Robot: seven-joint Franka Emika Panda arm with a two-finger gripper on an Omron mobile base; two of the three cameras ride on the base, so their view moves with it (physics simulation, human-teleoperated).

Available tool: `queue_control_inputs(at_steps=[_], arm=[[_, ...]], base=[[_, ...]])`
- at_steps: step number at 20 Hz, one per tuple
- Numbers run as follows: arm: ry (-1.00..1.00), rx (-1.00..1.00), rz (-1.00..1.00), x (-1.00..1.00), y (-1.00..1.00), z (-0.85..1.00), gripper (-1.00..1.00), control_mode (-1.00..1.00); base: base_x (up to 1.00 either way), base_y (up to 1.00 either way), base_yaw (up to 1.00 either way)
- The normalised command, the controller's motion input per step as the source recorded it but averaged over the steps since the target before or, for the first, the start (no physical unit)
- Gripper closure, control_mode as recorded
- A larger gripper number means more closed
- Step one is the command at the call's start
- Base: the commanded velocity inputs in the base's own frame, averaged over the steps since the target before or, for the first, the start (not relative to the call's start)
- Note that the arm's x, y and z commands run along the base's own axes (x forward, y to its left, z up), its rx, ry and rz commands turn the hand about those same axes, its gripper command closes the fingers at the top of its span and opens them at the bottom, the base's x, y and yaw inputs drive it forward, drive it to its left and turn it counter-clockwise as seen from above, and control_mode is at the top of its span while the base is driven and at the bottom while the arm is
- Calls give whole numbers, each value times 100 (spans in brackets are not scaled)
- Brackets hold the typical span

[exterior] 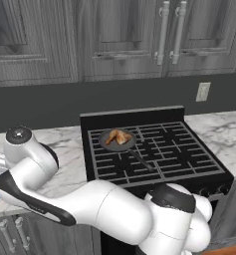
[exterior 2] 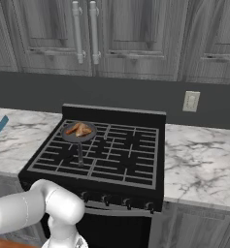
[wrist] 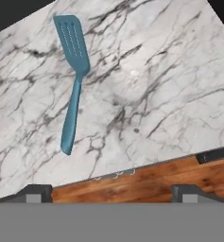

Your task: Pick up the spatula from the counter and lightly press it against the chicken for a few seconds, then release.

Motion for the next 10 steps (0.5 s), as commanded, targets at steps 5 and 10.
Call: queue_control_inputs(at_steps=[5,10], arm=[[2,0,0,10,2,-19,-100,-100],[3,0,0,13,3,-15,-100,-100]], base=[[0,0,0],[0,0,0]])
